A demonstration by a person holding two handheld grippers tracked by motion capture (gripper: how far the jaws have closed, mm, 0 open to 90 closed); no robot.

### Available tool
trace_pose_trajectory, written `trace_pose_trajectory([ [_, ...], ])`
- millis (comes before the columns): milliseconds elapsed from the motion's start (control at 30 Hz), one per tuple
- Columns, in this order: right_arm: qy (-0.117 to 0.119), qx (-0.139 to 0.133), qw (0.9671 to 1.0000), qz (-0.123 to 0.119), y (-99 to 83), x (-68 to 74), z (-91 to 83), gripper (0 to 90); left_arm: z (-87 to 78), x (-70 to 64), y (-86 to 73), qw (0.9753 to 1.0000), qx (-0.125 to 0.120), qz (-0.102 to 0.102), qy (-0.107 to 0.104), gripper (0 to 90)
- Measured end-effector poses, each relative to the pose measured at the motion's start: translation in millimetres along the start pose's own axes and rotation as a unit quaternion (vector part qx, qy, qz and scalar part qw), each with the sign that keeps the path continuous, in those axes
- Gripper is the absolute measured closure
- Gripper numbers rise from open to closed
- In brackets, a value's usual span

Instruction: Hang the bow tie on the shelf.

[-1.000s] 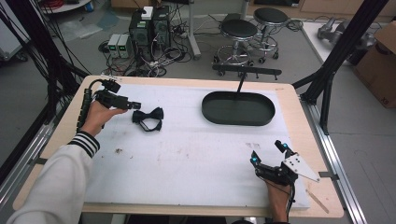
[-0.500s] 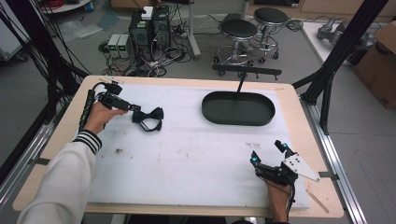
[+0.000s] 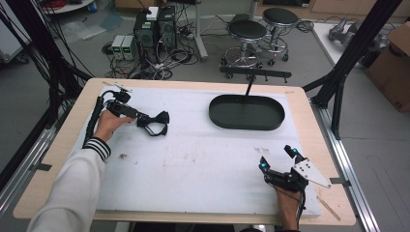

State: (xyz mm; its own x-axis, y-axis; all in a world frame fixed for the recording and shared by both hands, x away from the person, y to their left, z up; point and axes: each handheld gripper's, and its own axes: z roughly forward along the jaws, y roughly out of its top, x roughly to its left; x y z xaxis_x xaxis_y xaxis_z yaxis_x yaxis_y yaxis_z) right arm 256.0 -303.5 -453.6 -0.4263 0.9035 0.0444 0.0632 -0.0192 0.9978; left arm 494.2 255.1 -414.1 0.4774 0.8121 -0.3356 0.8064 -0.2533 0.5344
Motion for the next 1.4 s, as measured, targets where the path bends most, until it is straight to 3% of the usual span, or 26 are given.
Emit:
trace_pose_trajectory([
  [300,0.0,-0.002,1.0,-0.005,0.0,-0.4,0.0,1.2,5.8,2.6,-0.8,0.9995,0.017,-0.017,-0.019,23.1],
  [500,0.0,-0.003,1.0,-0.005,0.0,-0.3,-0.1,1.2,8.9,6.4,-0.8,0.998,0.008,-0.043,-0.046,21.6],
  [633,-0.001,-0.003,1.0,-0.005,0.0,-0.4,-0.1,1.2,11.3,3.5,-0.8,0.9984,0.011,-0.034,-0.043,23.4],
  [800,-0.001,-0.003,1.0,-0.005,0.0,-0.3,-0.1,1.2,11.5,2.9,-1.3,0.9988,0.014,-0.025,-0.038,33.5],
  [1000,-0.001,-0.003,1.0,-0.003,-0.1,0.3,-0.4,1.2,9.3,6.0,-2.7,0.9988,0.014,-0.036,-0.03,49.6],
  [1100,0.0,-0.003,1.0,-0.003,-0.1,0.2,-0.4,1.2,8.8,5.6,-2.7,0.999,0.016,-0.034,-0.025,52.4],
  [1400,0.0,-0.003,1.0,-0.003,-0.1,0.3,-0.4,1.2,8.0,9.8,-2.4,0.9976,0.011,-0.06,-0.032,50.1],
])
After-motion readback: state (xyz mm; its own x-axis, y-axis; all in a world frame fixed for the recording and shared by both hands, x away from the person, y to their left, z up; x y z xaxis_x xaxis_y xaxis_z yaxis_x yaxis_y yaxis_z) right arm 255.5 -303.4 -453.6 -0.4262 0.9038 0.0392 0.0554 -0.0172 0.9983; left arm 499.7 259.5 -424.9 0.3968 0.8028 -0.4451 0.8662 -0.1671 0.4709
